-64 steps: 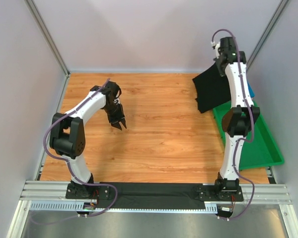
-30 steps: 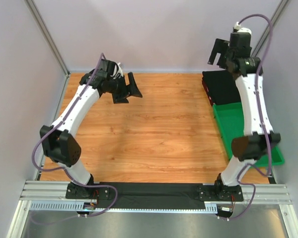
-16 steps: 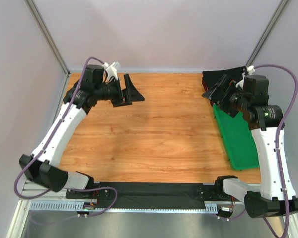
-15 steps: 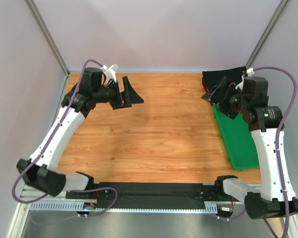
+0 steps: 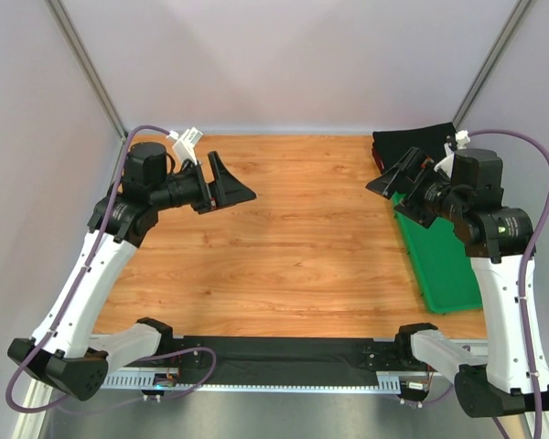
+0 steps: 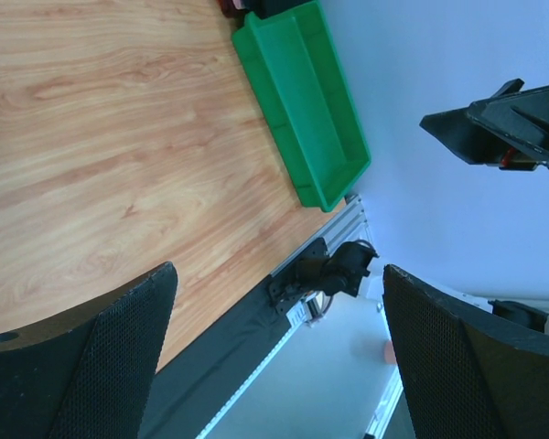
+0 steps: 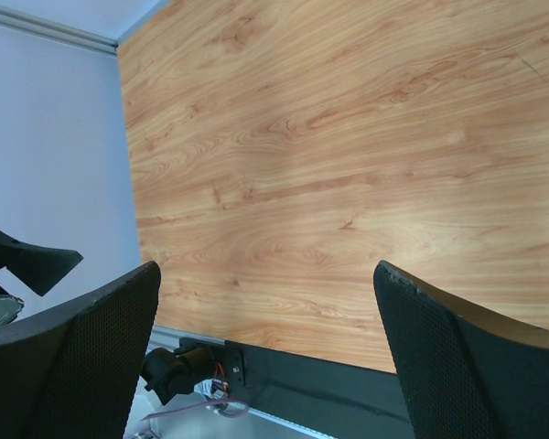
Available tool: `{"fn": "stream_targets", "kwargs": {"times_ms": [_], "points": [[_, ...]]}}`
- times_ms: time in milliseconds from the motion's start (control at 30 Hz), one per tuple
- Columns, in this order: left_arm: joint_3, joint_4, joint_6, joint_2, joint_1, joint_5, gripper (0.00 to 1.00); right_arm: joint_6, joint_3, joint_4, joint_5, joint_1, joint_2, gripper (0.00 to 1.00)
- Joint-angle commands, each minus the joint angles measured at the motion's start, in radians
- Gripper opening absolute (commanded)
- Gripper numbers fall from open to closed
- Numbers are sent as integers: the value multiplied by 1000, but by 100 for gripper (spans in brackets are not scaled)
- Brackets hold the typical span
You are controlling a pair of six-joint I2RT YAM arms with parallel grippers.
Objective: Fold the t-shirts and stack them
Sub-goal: Neatly place the folded tshirt to the corner
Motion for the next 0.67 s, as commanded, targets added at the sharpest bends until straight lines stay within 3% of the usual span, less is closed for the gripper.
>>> {"fn": "stream_targets", "kwargs": {"times_ms": [0, 633], "points": [[41, -25, 22, -26, -4, -16, 99, 9, 22, 17, -34, 7, -2, 100], [145, -138, 108, 26, -4, -89, 99, 27, -56, 65, 20, 8, -85, 100]]}}
